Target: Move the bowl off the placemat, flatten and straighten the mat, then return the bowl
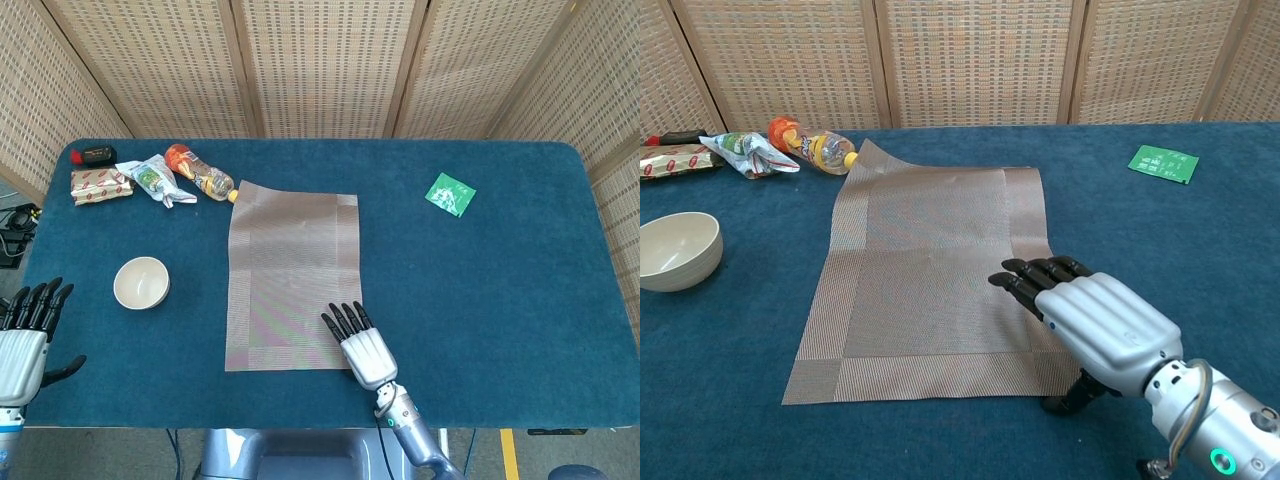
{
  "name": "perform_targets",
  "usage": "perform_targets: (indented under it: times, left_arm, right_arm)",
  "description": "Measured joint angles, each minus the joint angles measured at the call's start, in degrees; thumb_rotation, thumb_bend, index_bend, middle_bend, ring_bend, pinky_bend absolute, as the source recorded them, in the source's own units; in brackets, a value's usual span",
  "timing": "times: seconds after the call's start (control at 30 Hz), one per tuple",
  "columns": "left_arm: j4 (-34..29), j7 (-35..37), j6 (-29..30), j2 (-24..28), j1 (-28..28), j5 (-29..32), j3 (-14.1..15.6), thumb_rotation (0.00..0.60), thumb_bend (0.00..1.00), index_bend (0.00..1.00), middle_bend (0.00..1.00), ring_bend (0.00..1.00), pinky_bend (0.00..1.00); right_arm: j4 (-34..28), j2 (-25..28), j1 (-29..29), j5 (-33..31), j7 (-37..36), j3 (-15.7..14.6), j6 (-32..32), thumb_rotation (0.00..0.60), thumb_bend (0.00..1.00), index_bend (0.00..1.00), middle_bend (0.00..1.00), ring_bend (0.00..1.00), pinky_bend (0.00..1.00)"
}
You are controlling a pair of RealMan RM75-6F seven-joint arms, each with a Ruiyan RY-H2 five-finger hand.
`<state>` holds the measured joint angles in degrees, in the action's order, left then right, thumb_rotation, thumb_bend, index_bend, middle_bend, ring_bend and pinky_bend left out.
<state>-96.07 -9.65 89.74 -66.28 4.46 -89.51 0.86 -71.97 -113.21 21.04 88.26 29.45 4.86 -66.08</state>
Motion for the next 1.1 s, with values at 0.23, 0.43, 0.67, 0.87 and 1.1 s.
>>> perform_targets:
  times: [0.23, 0.43, 0.67, 0.87, 1.1]
  left_arm:
    - [-0.3, -0.2, -0.3, 0.0, -0.1, -0.6, 0.1, 0.6, 0.06, 0.0, 0.0, 0.0, 0.0]
    - [-0.4, -0.1, -0.6, 0.0, -0.2, -0.7, 0.0, 0.6, 0.05, 0.0, 0.0, 0.0, 0.0]
    - [-0.5, -0.1, -0.9, -0.1, -0.3, -0.8, -0.1, 0.6, 0.05, 0.0, 0.0, 0.0, 0.0]
    - [-0.3, 0.3, -1.4, -0.1, -0.3, -0.5, -0.4, 0.6, 0.06, 0.0, 0.0, 0.0, 0.0]
    - [0.0, 0.5, -1.9, -0.2, -0.2, -0.2, -0.5, 0.6, 0.05, 0.0, 0.0, 0.0, 0.0]
  right_arm:
    - [1.4, -0.2, 0.1, 3.3, -6.5, -1.2, -4.8, 0.6, 0.73, 0.12, 0.0, 0.0, 0.02]
    - [2.6, -0.1, 0.1, 6.0, -11.1, -1.9, -8.8, 0.6, 0.71, 0.13, 0.0, 0.0, 0.02]
    - [3.9, -0.1, 0.7, 4.8, -11.2, -1.7, -7.6, 0.6, 0.58, 0.24, 0.0, 0.0, 0.03]
    - [6.5, -1.3, 1.4, 4.8, -12.7, -1.7, -7.6, 0.6, 0.54, 0.45, 0.09, 0.0, 0.11]
    - [9.6, -3.3, 1.9, 5.5, -15.0, -1.7, -9.4, 0.6, 0.54, 0.61, 0.19, 0.0, 0.17]
